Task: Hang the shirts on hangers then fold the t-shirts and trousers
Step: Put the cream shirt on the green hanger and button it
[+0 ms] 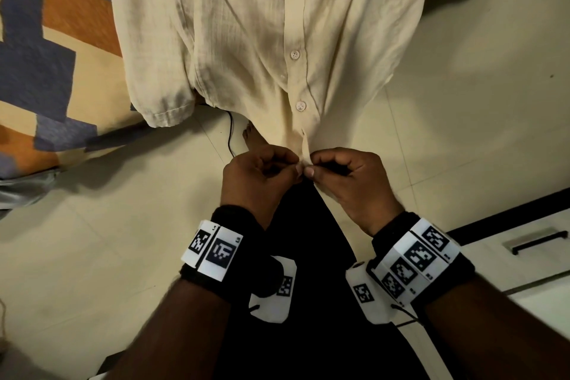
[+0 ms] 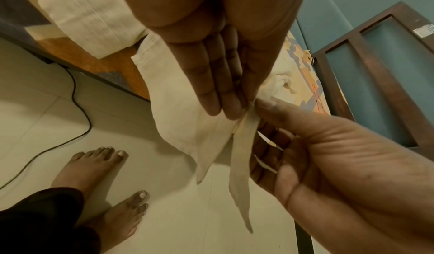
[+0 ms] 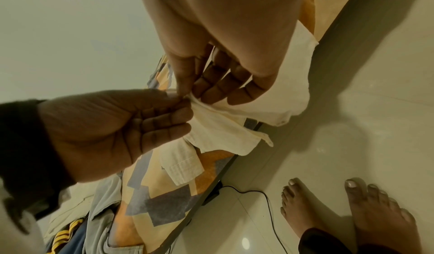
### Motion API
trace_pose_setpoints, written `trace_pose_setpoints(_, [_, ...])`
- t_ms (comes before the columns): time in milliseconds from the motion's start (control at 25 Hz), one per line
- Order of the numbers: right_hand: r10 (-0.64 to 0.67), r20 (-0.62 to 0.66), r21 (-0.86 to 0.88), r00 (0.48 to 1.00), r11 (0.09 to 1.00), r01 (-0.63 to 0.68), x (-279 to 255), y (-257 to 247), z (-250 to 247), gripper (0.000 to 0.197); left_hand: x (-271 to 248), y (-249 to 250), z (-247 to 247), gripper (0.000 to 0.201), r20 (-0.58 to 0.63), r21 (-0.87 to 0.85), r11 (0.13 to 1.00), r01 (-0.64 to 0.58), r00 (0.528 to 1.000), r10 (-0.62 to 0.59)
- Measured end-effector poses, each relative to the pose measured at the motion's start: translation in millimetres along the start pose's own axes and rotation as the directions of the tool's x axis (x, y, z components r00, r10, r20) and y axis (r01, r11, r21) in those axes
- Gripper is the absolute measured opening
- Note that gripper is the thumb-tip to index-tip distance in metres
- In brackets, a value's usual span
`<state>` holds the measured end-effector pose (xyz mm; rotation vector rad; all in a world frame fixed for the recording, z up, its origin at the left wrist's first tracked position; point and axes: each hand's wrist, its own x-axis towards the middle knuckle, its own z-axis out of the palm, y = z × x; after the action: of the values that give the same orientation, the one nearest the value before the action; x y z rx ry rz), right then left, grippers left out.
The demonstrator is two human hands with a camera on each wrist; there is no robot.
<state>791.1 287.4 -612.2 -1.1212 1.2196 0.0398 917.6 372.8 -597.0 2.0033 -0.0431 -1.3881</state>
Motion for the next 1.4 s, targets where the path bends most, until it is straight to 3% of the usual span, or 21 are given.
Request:
trace_pose_setpoints(320, [0.041,0.085,-0.079,0.996,0.996,-0.034,9,-3,-2,0.019,10,-2,0,0.019,-0.030,0.197,0.980,-0.038,0.999,0.044])
trace_pose_setpoints(600, [0.025,0.058,-0.096,0.998,0.995,-0.019,19,-6,0,0.014,16,6,3,0.006,0.018,0.292,0.951,-0.098,0.995,0.097])
trace_pose_setpoints(840, [0.030,0.029,-0.064,0.999,0.998,-0.028,23,-6,1,0.011,18,11,6,0.022,0.038,0.275,0.948,-0.159,0.987,0.155])
trace_pose_setpoints(960, [0.065,0.085,-0.050,0.994,0.997,-0.061,28,-11,-4,0.009,16,12,7,0.038,0.073,0.267,0.940,-0.212,0.977,0.200])
trace_pose_setpoints(1080, [0.026,0.143,-0.152,0.989,0.988,-0.004,35,-13,-7,0.007,14,10,12,0.040,0.048,0.264,0.936,-0.232,0.973,0.228])
trace_pose_setpoints(1200, [-0.041,0.134,-0.273,0.990,0.959,0.077,38,-9,-3,0.008,14,12,18,0.036,-0.043,0.243,0.958,-0.154,0.985,0.169])
trace_pose_setpoints(1400, [-0.196,0.005,-0.330,0.981,0.925,0.186,31,11,12,0.003,22,20,27,0.035,-0.179,0.152,0.987,0.046,0.984,-0.018])
